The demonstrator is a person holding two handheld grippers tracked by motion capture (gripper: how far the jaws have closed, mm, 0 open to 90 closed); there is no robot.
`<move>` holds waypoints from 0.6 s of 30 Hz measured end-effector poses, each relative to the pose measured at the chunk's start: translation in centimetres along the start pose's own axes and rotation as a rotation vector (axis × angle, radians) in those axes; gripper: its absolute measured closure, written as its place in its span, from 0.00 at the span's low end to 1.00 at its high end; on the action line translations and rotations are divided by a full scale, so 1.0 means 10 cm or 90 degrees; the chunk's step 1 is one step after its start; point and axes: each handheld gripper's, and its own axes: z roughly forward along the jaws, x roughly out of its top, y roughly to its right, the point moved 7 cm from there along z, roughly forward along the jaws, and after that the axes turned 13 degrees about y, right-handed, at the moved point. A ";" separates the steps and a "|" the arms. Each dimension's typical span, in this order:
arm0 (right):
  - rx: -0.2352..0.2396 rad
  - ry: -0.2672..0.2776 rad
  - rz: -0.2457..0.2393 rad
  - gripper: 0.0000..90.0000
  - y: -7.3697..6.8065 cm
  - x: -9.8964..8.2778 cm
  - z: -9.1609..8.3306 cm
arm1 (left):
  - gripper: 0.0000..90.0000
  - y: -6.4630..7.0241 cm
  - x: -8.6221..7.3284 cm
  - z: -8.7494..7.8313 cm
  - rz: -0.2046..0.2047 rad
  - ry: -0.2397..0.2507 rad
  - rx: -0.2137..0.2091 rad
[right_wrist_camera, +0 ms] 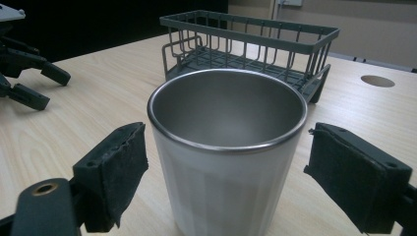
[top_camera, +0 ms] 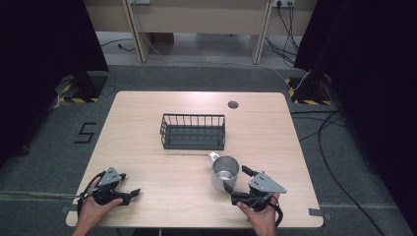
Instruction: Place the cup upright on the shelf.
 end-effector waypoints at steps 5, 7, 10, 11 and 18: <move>-0.005 0.007 -0.007 0.16 0.00 0.00 0.08 | 0.16 0.00 0.00 0.00 0.000 0.000 0.000; -0.003 0.014 -0.009 0.14 0.00 0.01 0.11 | 0.16 0.00 0.00 0.00 0.000 0.000 0.000; -0.001 0.018 -0.008 0.11 0.00 0.01 0.16 | 0.16 0.00 0.00 0.00 0.000 0.000 0.000; 0.000 0.020 -0.007 0.10 0.00 0.01 0.17 | 0.16 0.00 0.00 0.00 0.000 0.000 0.000; 0.001 0.026 -0.012 0.06 0.00 0.02 0.28 | 0.16 0.00 0.00 0.00 0.000 0.000 0.000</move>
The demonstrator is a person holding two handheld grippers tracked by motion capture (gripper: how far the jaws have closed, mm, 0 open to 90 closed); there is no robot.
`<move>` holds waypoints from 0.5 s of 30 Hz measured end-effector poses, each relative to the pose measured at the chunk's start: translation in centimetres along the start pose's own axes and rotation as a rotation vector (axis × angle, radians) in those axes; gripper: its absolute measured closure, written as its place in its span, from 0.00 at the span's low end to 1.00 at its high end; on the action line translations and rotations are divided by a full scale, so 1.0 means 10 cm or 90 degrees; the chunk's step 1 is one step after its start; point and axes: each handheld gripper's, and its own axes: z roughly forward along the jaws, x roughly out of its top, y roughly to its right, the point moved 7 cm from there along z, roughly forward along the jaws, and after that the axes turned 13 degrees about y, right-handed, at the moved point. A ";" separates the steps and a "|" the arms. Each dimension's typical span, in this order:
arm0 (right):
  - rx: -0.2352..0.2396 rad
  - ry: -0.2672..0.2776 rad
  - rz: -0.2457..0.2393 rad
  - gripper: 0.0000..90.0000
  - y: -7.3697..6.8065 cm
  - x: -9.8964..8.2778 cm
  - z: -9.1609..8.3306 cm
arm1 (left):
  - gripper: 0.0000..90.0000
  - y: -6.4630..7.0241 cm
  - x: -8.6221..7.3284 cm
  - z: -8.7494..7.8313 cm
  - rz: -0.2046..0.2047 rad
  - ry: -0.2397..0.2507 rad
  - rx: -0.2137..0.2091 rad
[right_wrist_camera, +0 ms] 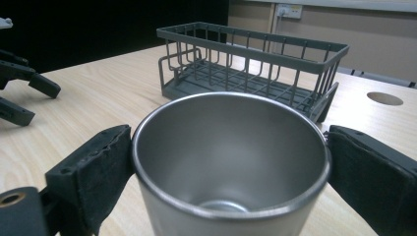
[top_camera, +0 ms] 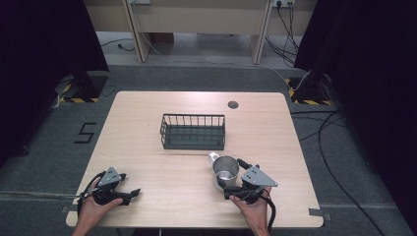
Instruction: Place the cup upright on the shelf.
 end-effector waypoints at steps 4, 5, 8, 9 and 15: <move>-0.002 0.003 -0.004 0.05 -0.01 0.02 0.07 | 0.16 0.00 0.00 0.00 0.000 0.000 0.000; -0.003 0.004 -0.005 0.04 0.00 0.02 0.09 | 0.16 0.00 0.00 0.00 0.000 0.000 0.000; -0.004 0.008 0.001 0.05 -0.01 0.02 0.13 | 0.16 0.00 0.00 0.00 0.000 0.000 0.000; -0.003 0.011 0.002 0.05 -0.01 0.01 0.15 | 0.16 0.00 0.00 0.00 0.000 0.000 0.000; -0.002 0.015 0.018 0.05 0.00 -0.01 0.21 | 0.16 0.00 0.00 0.00 0.000 0.000 0.000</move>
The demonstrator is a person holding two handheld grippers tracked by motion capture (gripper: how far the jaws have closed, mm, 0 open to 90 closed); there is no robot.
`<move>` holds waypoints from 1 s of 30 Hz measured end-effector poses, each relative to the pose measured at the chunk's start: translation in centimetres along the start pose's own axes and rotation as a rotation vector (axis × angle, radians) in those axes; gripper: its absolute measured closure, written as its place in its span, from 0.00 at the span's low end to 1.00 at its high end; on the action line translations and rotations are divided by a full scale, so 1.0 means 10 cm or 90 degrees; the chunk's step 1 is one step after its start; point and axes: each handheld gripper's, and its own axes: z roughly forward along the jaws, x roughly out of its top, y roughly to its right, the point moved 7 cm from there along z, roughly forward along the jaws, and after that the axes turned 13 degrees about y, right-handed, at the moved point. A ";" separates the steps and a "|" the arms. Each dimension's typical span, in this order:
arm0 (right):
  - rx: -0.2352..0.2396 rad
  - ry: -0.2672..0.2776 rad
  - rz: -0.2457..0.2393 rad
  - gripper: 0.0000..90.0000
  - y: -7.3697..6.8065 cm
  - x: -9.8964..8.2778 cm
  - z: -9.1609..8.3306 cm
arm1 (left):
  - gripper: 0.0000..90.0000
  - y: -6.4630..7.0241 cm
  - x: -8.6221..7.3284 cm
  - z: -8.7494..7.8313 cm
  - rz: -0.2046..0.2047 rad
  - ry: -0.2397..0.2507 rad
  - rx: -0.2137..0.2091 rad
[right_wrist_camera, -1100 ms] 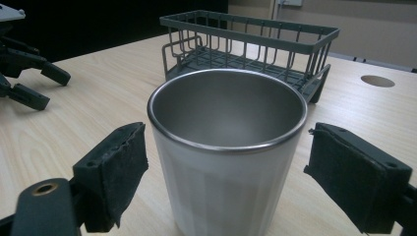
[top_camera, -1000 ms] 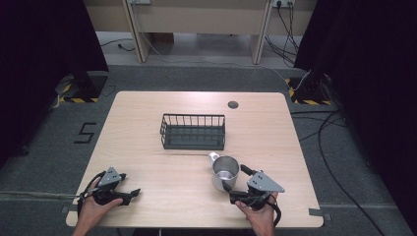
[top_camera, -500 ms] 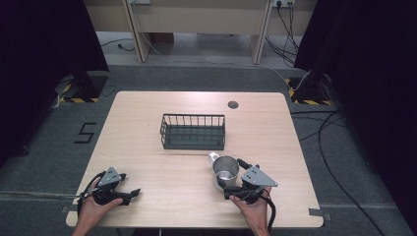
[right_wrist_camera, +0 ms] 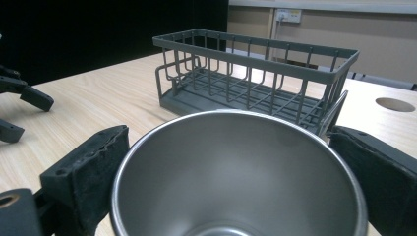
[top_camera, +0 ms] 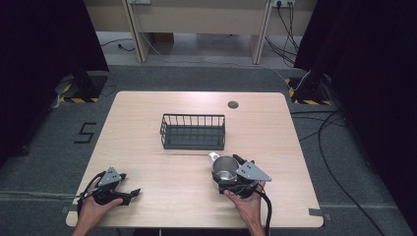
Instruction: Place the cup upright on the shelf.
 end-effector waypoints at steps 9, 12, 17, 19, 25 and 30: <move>0.001 0.005 -0.005 0.06 0.00 -0.03 0.04 | 0.16 0.00 0.00 0.00 0.000 0.000 0.000; 0.002 0.005 -0.004 0.06 0.00 -0.03 0.04 | 0.16 0.00 0.00 0.00 0.000 0.000 0.000; 0.002 0.005 -0.006 0.07 0.00 -0.02 0.04 | 0.16 0.00 0.00 0.00 0.000 0.000 0.000; 0.002 0.003 -0.007 0.07 0.00 -0.02 0.04 | 0.16 0.00 0.00 0.00 0.000 0.000 0.000; 0.011 -0.003 -0.006 0.07 0.01 -0.02 0.05 | 0.16 0.00 0.00 0.00 0.000 0.000 0.000; 0.037 -0.005 -0.005 0.07 0.03 -0.02 0.06 | 0.16 0.00 0.00 0.00 0.000 0.000 0.000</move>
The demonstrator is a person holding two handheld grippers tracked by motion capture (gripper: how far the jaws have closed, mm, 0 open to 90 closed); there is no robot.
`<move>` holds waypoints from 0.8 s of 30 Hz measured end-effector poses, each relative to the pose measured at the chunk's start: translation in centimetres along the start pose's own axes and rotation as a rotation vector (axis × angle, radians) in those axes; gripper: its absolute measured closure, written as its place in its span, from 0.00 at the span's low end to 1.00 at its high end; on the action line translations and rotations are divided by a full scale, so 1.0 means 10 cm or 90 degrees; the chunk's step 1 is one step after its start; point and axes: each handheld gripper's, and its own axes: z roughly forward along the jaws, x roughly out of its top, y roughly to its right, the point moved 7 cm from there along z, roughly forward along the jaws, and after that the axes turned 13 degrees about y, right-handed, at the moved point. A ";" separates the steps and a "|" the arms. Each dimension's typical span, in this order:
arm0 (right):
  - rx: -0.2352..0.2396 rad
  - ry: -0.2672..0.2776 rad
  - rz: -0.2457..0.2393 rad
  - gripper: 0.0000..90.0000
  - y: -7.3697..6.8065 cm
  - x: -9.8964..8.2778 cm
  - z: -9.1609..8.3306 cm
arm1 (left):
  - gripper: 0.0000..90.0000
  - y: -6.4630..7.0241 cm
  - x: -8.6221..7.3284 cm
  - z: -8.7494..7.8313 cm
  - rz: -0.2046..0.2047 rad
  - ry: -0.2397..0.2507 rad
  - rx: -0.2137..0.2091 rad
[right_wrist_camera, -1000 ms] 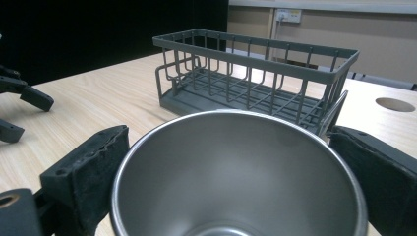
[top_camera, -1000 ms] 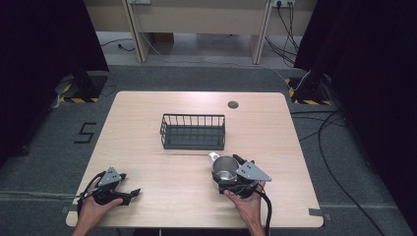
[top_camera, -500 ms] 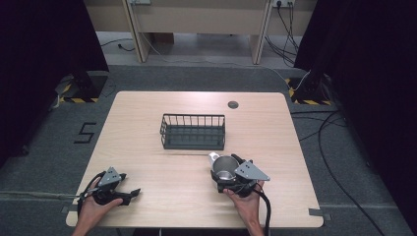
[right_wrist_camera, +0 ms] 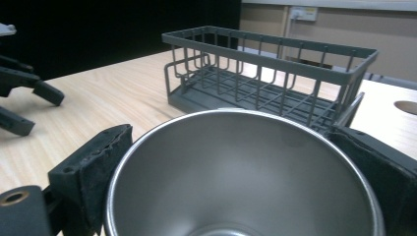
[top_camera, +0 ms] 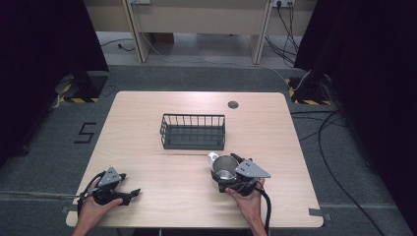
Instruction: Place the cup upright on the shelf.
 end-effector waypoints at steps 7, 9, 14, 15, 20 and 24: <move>0.056 -0.005 -0.002 0.07 0.01 0.00 0.03 | 0.16 0.00 0.00 0.00 0.000 0.000 0.000; 0.081 -0.007 -0.001 0.07 0.01 0.00 0.04 | 0.16 0.00 0.00 0.00 0.000 0.000 0.000; 0.132 0.003 0.011 0.07 0.06 0.00 0.05 | 0.16 0.00 0.00 0.00 0.000 0.000 0.000; 0.144 0.009 0.015 0.07 0.08 0.00 0.05 | 0.16 0.00 0.00 0.00 0.000 0.000 0.000; 0.196 0.011 0.034 0.07 0.15 0.00 0.06 | 0.16 0.00 0.00 0.00 0.000 0.000 0.000; 0.223 0.004 0.028 0.06 0.15 0.00 0.10 | 0.16 0.00 0.00 0.00 0.000 0.000 0.000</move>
